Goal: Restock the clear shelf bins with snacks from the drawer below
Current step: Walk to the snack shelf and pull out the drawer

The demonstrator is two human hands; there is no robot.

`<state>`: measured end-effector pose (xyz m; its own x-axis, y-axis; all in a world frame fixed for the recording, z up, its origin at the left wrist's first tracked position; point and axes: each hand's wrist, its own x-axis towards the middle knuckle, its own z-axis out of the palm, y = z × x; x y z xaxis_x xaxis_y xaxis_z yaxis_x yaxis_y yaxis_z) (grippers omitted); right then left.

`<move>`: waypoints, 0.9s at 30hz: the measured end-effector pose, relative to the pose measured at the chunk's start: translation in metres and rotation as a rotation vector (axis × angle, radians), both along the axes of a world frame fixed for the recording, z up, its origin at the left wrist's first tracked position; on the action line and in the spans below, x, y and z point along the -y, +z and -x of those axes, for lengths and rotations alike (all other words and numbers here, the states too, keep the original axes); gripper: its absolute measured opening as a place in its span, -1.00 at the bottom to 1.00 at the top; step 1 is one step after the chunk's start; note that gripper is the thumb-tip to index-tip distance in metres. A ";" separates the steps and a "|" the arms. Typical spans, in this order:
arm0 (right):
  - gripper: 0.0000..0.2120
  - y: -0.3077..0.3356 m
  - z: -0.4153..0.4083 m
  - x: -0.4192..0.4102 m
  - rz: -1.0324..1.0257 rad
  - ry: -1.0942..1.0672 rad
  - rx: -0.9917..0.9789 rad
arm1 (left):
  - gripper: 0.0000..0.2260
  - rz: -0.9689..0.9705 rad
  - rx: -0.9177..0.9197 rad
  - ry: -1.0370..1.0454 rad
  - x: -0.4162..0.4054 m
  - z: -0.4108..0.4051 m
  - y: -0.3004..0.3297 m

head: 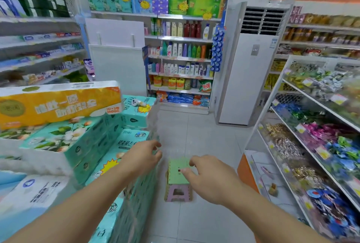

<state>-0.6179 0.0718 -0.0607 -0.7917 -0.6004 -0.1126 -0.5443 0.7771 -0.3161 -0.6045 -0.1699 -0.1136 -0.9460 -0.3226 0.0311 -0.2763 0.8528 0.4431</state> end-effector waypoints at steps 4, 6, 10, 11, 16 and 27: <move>-0.54 -0.001 0.054 0.015 -0.010 -0.052 -0.008 | -0.66 0.040 -0.017 -0.044 0.013 0.069 0.002; -0.53 -0.003 0.083 0.016 -0.027 -0.064 -0.008 | -0.66 0.029 -0.025 -0.066 0.011 0.103 0.001; -0.50 -0.012 0.148 0.014 -0.039 -0.087 -0.017 | -0.65 0.028 -0.014 -0.093 0.005 0.171 -0.007; -0.50 -0.015 0.166 0.013 -0.039 -0.086 -0.019 | -0.65 0.028 -0.013 -0.097 0.004 0.189 -0.010; -0.51 -0.033 0.267 -0.002 -0.018 -0.080 0.006 | -0.67 -0.006 -0.003 -0.093 -0.010 0.284 -0.024; -0.46 -0.053 0.445 -0.013 -0.061 -0.105 0.045 | -0.73 -0.032 0.038 -0.131 -0.014 0.461 -0.039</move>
